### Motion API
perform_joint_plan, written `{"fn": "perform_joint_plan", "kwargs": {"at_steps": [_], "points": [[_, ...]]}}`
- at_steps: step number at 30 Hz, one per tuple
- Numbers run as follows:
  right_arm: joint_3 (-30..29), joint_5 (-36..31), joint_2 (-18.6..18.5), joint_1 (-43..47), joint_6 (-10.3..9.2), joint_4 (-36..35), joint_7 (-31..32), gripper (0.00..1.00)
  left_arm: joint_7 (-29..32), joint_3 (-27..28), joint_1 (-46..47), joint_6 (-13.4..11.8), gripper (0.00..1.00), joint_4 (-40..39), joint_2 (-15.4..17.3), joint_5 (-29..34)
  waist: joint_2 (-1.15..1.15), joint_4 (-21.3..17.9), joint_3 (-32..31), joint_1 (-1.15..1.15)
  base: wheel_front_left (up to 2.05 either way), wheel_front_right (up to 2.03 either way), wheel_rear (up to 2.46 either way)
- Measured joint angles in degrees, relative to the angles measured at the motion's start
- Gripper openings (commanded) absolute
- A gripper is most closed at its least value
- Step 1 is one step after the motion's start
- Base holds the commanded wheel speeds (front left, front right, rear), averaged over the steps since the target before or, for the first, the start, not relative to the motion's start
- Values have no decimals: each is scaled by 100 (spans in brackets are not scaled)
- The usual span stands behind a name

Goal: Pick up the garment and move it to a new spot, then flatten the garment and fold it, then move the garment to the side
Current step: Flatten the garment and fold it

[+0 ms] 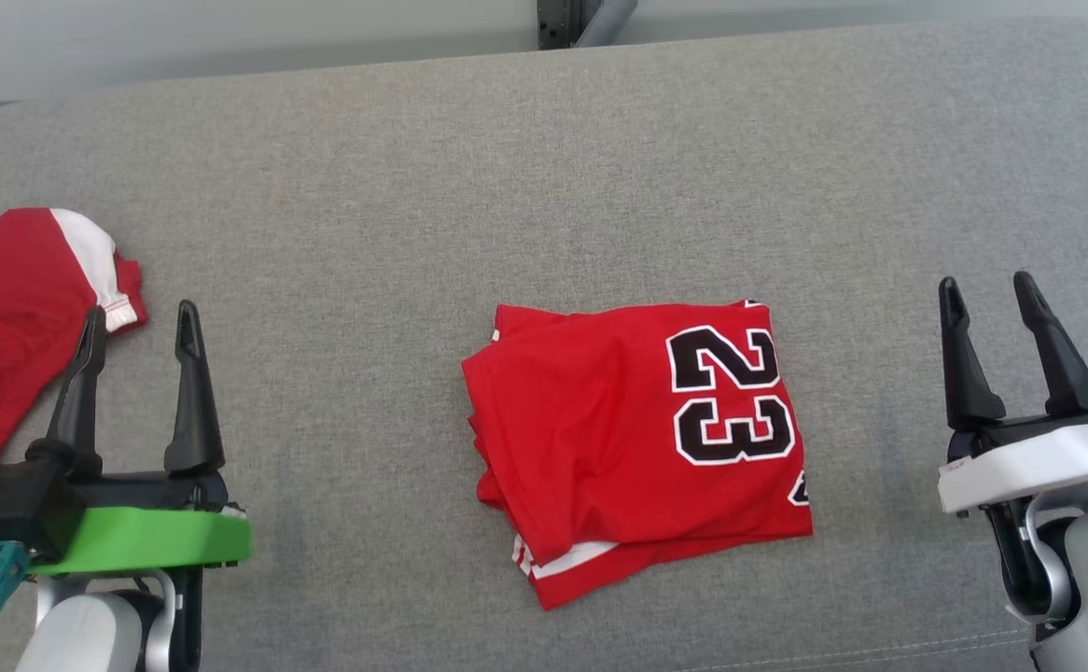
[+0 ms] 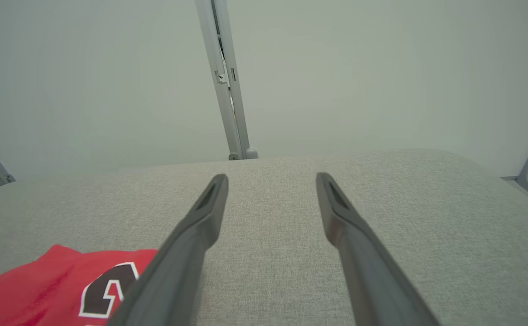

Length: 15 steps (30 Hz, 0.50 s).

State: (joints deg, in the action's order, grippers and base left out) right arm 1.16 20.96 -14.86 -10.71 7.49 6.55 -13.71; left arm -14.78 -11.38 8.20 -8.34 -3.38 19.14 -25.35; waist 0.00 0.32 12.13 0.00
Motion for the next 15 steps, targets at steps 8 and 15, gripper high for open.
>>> {"fn": "perform_joint_plan", "kwargs": {"at_steps": [8,15], "points": [[110,9,-27,398,0,-11,261,100,57,60,-447,104,100,8,220,-129,0,-25,-393,0,0,0,0],[90,-47,3,748,0,-245,407,100,79,64,-805,135,100,-9,291,-253,0,-50,-702,0,0,0,0]]}}
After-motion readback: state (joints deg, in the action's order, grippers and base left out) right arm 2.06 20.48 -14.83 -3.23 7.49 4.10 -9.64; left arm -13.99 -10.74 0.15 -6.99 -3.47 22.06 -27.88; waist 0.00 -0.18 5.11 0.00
